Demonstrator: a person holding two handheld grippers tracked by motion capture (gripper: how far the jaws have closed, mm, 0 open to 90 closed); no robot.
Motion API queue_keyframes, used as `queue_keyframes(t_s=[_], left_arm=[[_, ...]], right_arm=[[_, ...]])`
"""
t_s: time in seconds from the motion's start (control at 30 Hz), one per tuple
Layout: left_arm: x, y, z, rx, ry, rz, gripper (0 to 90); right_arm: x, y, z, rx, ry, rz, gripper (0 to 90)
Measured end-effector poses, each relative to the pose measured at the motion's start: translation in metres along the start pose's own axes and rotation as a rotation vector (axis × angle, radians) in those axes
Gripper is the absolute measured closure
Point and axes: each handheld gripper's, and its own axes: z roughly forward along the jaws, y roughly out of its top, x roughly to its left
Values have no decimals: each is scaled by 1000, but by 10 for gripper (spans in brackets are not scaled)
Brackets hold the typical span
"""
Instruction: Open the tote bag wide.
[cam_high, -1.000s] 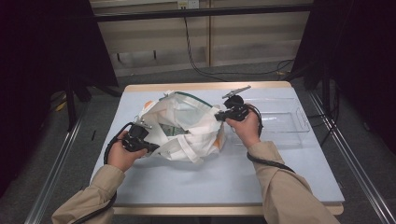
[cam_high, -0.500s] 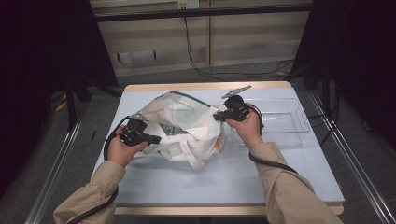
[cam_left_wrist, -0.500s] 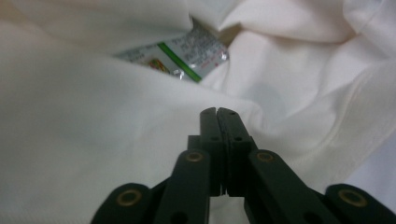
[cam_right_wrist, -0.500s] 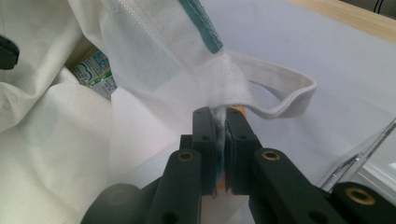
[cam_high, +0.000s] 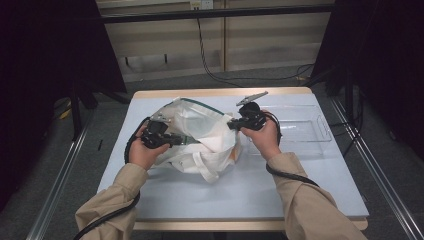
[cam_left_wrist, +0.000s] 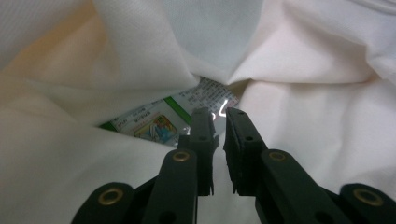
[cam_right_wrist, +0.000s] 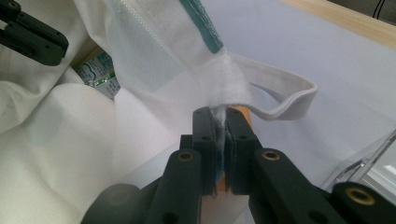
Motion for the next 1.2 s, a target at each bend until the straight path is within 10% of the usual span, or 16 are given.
queue_keyframes(t_s=[0.47, 1.2], left_arm=[[-5, -11, 12, 156, -14, 48, 900], [-8, -43, -13, 182, -65, 33, 900]], right_arm=[[0, 0, 3, 10, -10, -5, 845], [-3, -7, 8, 21, -18, 16, 844]])
